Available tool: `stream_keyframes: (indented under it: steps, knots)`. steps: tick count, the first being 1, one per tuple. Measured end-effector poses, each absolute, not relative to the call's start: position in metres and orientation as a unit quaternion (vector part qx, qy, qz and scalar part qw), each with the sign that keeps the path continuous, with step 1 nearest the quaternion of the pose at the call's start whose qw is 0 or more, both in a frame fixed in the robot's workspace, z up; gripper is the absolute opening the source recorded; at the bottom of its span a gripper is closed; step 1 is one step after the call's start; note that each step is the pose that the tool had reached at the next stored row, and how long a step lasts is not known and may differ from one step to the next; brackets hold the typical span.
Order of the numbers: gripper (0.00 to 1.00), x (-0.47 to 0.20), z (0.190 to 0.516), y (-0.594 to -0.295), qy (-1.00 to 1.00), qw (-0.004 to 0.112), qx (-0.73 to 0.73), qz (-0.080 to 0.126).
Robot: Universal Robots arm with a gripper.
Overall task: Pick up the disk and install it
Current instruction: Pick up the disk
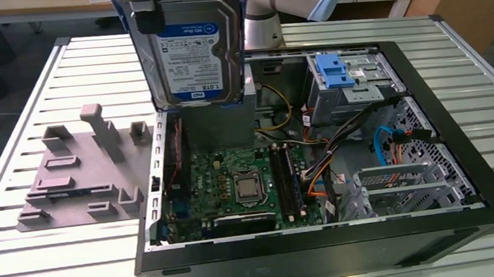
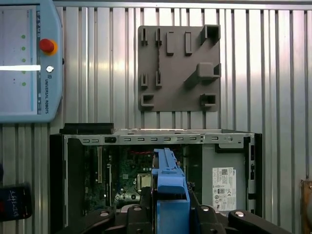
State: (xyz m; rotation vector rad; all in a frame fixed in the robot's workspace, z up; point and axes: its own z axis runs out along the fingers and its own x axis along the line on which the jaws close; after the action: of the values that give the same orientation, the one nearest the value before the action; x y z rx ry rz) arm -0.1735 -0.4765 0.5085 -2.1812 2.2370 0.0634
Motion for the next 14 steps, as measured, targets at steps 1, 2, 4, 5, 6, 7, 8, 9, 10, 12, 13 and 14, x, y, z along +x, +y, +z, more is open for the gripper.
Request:
stream_keyframes:
  steps: [1, 2, 4, 5, 6, 7, 8, 9, 10, 12, 13, 14]
  knots:
    - [0.36, -0.172, 0.509, -0.477, 0.716, 0.008, -0.698, 0.02]
    - [0.36, -0.171, 0.509, -0.478, 0.716, 0.008, -0.698, 0.02]
    - [0.36, -0.167, 0.508, -0.479, 0.716, 0.008, -0.698, 0.02]
    - [0.36, -0.165, 0.508, -0.48, 0.716, 0.008, -0.698, 0.02]
    - [0.36, -0.162, 0.508, -0.48, 0.716, 0.008, -0.698, 0.02]
    - [0.36, -0.159, 0.508, -0.481, 0.716, 0.008, -0.698, 0.02]
    - [0.36, -0.157, 0.508, -0.481, 0.716, 0.008, -0.698, 0.02]
    - [0.36, -0.155, 0.507, -0.481, 0.716, 0.008, -0.698, 0.02]
    - [0.36, -0.153, 0.507, -0.482, 0.716, 0.008, -0.698, 0.02]
    - [0.36, -0.151, 0.507, -0.482, 0.716, 0.008, -0.698, 0.02]
    - [0.36, -0.15, 0.507, -0.482, 0.716, 0.008, -0.698, 0.02]
    - [0.36, -0.148, 0.507, -0.482, 0.716, 0.008, -0.698, 0.02]
